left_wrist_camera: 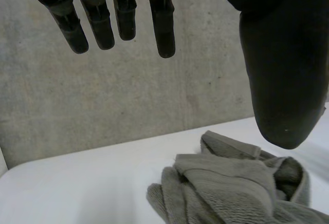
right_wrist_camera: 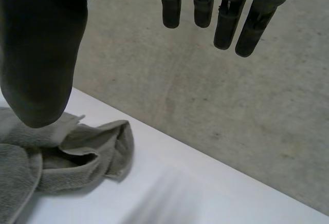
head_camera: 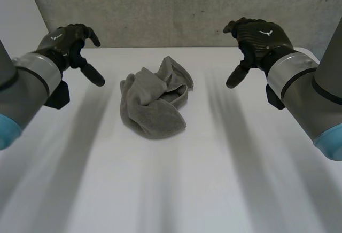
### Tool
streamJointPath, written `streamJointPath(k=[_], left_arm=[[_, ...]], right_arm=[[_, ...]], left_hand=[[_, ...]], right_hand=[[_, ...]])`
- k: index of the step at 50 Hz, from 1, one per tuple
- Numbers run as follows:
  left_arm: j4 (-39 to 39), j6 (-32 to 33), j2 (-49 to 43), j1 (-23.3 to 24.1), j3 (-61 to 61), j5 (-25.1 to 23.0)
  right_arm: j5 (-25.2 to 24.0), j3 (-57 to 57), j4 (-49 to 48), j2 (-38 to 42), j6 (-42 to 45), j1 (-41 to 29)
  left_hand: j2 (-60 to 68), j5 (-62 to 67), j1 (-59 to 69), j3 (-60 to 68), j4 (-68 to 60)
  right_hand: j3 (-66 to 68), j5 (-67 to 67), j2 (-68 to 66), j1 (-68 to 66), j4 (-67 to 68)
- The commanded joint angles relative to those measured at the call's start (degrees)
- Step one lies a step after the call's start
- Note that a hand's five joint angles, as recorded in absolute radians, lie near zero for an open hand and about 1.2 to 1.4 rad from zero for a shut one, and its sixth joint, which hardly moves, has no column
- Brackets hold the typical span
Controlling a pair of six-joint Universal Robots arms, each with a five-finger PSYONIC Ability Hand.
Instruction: Fold the towel.
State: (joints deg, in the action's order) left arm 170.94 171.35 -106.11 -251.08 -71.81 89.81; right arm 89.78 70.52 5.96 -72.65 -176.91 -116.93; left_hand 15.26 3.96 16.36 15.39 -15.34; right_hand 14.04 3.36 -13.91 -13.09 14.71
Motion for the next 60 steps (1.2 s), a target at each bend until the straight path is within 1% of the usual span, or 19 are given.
streamJointPath(k=[1, 2, 5, 8, 23, 39, 44, 46, 47, 49, 50, 51, 52, 54, 55, 57, 58, 59, 60], left_arm=[[-9.6, -0.1, 0.9, 1.1, 4.8, 0.0], [-9.7, 0.0, 1.3, 1.6, 4.4, 0.0], [-9.7, 0.0, 1.7, 2.3, 3.9, -0.1], [-9.8, 0.0, 1.7, 2.9, 3.9, -0.1], [-9.8, -0.1, 2.1, 3.0, 3.8, -0.1], [-9.0, -0.1, 1.1, 3.0, 3.7, 0.0], [-6.8, 0.0, -1.6, 3.0, 3.6, 0.0], [-5.4, 0.1, -4.3, 3.1, 4.0, -0.1], [-5.4, 0.1, -4.4, 3.1, 4.0, -0.1], [-3.0, 0.1, -8.1, 3.4, 4.8, -0.1], [-3.0, 0.1, -8.1, 3.4, 4.8, -0.1], [-1.2, 0.2, -10.2, 3.5, 5.2, 0.0], [-1.1, 0.2, -10.3, 3.5, 5.2, 0.0], [3.2, 0.8, -15.2, 4.0, 6.4, -0.1], [3.2, 0.8, -15.3, 4.0, 6.4, -0.1], [7.5, 3.9, -21.0, 5.2, 9.0, 0.0], [7.5, 3.9, -21.1, 5.2, 9.0, 0.0], [9.1, 6.3, -23.9, 6.0, 10.2, 0.0], [9.2, 6.3, -24.0, 6.0, 10.2, 0.0]], right_arm=[[5.9, 0.0, 0.2, -0.5, 0.4, 0.1], [7.3, 0.0, 0.2, -0.8, 0.5, 0.1], [9.2, 0.0, 0.2, -1.3, 0.3, 0.2], [10.1, 0.3, 0.0, -1.4, 0.3, 0.2], [10.2, 0.2, 0.0, -1.4, 0.3, 0.2], [9.2, 0.3, -0.3, -1.4, 0.2, 0.2], [6.4, 0.1, -0.3, -1.0, 0.4, 0.2], [2.4, 0.2, -0.3, -0.6, 0.4, 0.3], [2.3, 0.2, -0.3, -0.6, 0.4, 0.3], [-1.9, 0.4, 0.1, -0.2, 0.3, 0.7], [-1.9, 0.4, 0.1, -0.2, 0.3, 0.7], [-3.7, 0.6, 0.1, 0.1, 0.2, 1.4], [-3.7, 0.6, 0.1, 0.1, 0.2, 1.4], [-6.3, 0.7, 0.4, 0.3, 0.2, 2.3], [-6.3, 0.7, 0.4, 0.3, 0.2, 2.3], [-7.2, 0.6, 0.4, 0.9, 0.4, 2.4], [-7.2, 0.6, 0.4, 0.9, 0.4, 2.4], [-7.3, 0.6, 0.5, 1.1, 0.5, 2.5], [-7.3, 0.6, 0.5, 1.1, 0.5, 2.5]], left_hand=[[-4.0, -2.7, -5.1, -4.2, 4.1], [-4.0, -2.7, -5.1, -4.2, 4.1], [-4.0, -2.7, -5.1, -4.2, 4.1], [-4.0, -2.7, -5.1, -4.2, 4.1], [-4.0, -2.7, -5.1, -4.2, 4.1], [-4.0, -2.7, -5.1, -4.2, 4.1], [-4.0, -2.7, -5.1, -4.2, 4.1], [-4.0, -2.7, -5.1, -4.2, 4.1], [-4.0, -2.7, -5.1, -4.2, 4.1], [-4.0, -2.7, -5.1, -4.2, 4.1], [-4.0, -2.7, -5.1, -4.2, 4.1], [-4.0, -2.7, -5.1, -4.2, 4.1], [-4.0, -2.7, -5.1, -4.2, 4.1], [-3.9, -2.6, -5.0, -4.0, 4.0], [-3.9, -2.6, -5.0, -4.0, 4.0], [-3.7, -2.4, -4.8, -3.8, 3.8], [-3.7, -2.4, -4.8, -3.8, 3.8], [-3.5, -2.2, -4.6, -3.7, 3.6], [-3.5, -2.2, -4.6, -3.7, 3.6]], right_hand=[[-4.0, -3.4, 3.9, 3.1, -4.7], [-4.0, -3.4, 3.9, 3.1, -4.7], [-4.0, -3.4, 3.9, 3.1, -4.7], [-4.0, -3.4, 3.9, 3.1, -4.7], [-4.0, -3.4, 3.9, 3.1, -4.7], [-4.0, -3.4, 3.9, 3.1, -4.7], [-4.0, -3.4, 3.9, 3.1, -4.7], [-4.0, -3.4, 3.9, 3.1, -4.7], [-4.0, -3.4, 3.9, 3.1, -4.7], [-4.0, -3.4, 3.9, 3.1, -4.7], [-4.0, -3.4, 3.9, 3.1, -4.7], [-4.0, -3.4, 3.9, 3.1, -4.7], [-4.0, -3.4, 3.9, 3.1, -4.7], [-4.0, -3.4, 3.9, 3.1, -4.7], [-4.0, -3.4, 3.9, 3.1, -4.7], [-4.0, -3.4, 3.9, 3.1, -4.7], [-4.0, -3.4, 3.9, 3.1, -4.7], [-4.0, -3.4, 3.9, 3.1, -4.7], [-4.0, -3.4, 3.9, 3.1, -4.7]])
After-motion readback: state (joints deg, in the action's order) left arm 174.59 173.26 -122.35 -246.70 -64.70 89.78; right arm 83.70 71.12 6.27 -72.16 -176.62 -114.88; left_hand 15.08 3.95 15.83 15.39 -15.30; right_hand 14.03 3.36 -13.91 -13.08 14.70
